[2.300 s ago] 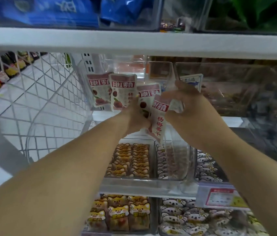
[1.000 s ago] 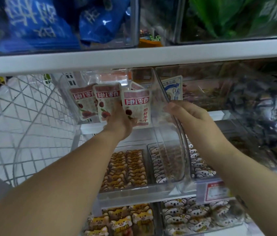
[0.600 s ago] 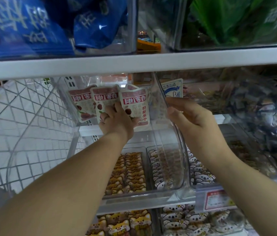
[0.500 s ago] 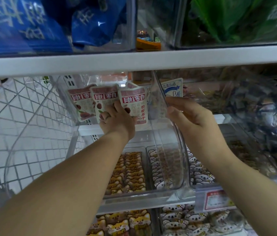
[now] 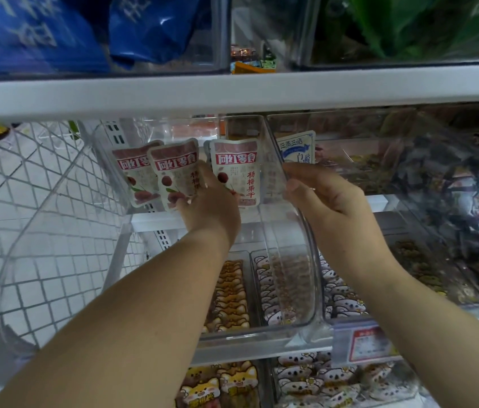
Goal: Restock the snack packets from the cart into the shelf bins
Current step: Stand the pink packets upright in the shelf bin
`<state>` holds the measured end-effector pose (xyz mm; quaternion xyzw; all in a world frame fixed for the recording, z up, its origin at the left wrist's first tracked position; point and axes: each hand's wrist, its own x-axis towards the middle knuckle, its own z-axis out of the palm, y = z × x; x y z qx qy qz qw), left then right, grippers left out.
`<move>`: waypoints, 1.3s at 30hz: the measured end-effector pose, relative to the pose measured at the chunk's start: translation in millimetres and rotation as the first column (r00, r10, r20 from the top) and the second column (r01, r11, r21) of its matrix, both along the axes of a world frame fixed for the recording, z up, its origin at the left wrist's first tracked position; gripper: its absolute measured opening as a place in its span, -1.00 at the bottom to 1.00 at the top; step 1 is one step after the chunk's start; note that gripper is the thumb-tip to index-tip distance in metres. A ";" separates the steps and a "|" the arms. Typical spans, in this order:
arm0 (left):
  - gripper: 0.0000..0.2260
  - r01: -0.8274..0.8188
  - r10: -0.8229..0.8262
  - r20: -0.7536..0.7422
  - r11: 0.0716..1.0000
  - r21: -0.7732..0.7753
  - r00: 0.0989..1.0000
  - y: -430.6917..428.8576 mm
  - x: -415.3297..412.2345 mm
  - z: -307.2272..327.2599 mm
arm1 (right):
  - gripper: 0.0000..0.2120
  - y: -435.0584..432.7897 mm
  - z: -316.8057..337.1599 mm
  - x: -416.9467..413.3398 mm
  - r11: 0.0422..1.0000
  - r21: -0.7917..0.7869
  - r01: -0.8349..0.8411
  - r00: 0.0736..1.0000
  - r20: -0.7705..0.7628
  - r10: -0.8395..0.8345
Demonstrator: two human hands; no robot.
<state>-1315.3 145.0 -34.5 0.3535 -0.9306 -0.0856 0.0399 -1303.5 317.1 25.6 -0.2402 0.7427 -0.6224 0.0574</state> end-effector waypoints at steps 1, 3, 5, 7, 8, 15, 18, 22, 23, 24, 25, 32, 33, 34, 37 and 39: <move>-0.26 0.016 -0.016 -0.027 1.000 -0.012 1.000 -3.1 -0.2 -0.1 | -0.78 0.1 -0.1 0.0 1.000 -0.002 -0.003 1.000 -0.002 0.003; -0.28 0.047 -0.043 -0.146 0.999 0.020 0.988 -10.3 0.4 0.0 | -0.78 1.2 0.2 -0.3 1.000 -0.008 -0.011 1.000 -0.009 0.011; -0.33 0.087 -0.065 -0.287 0.994 0.067 0.956 -17.6 2.9 0.7 | -0.77 1.5 0.3 -0.6 1.000 -0.002 -0.015 1.000 -0.008 0.015; -0.39 0.110 -0.059 -0.374 0.987 0.116 0.925 -20.7 6.0 1.1 | -0.77 1.3 -0.3 -0.6 1.000 -0.001 -0.016 1.000 -0.006 0.016; -0.40 0.117 -0.051 -0.400 0.983 0.142 0.915 -20.6 7.1 1.0 | -0.78 1.4 -0.4 -0.6 1.000 -0.006 -0.014 1.000 -0.007 0.014; -0.25 0.176 -0.045 -0.492 0.958 0.224 0.870 -5.0 0.0 -0.4 | -0.76 0.6 -1.7 -0.9 1.000 -0.007 -0.006 1.000 -0.011 0.006; -0.25 0.158 -0.036 -0.498 0.966 0.206 0.867 -2.5 -4.2 -1.2 | -0.77 -0.1 -1.3 -0.7 1.000 -0.007 -0.008 1.000 -0.005 0.008; -0.19 0.145 -0.059 -0.415 0.973 0.180 0.908 -13.0 -6.8 -0.4 | -0.79 0.1 -0.8 -0.6 1.000 -0.017 -0.009 1.000 0.001 0.009; -0.19 0.149 -0.073 -0.392 0.975 0.166 0.917 -14.5 -6.6 1.0 | -0.78 0.5 -1.0 -0.7 1.000 -0.014 -0.010 1.000 -0.003 0.010; -0.18 0.152 -0.090 -0.373 0.978 0.141 0.924 -15.0 -5.9 1.2 | -0.78 0.7 -1.1 -0.9 1.000 -0.011 -0.011 1.000 -0.005 0.011; -0.16 0.156 -0.105 -0.359 0.981 0.116 0.927 -14.6 -3.6 1.6 | -0.77 0.9 -1.1 -0.6 1.000 -0.010 -0.014 1.000 -0.006 0.014; -0.20 0.130 -0.039 -0.375 0.967 0.220 0.926 -17.0 1.7 -2.1 | -0.73 -0.1 -2.5 -0.5 1.000 -0.003 -0.013 1.000 -0.003 0.013; -0.26 0.108 -0.013 -0.368 0.966 0.237 0.930 -18.1 1.4 0.8 | -0.73 -0.9 -2.7 0.2 1.000 -0.004 -0.012 1.000 -0.002 0.012; -0.32 0.087 0.015 -0.370 0.962 0.257 0.929 -18.9 1.7 4.0 | -0.73 -1.7 -2.6 0.8 1.000 -0.006 -0.011 1.000 -0.001 0.011; -0.41 0.078 0.025 -0.350 0.958 0.277 0.936 -22.3 1.7 -0.4 | -0.74 -2.6 -2.2 1.2 1.000 -0.004 -0.004 1.000 -0.006 0.004; -0.35 0.111 0.008 -0.333 0.934 0.339 0.943 -22.8 1.5 -5.9 | -0.75 -3.4 -2.0 1.3 1.000 -0.002 -0.006 1.000 -0.017 0.006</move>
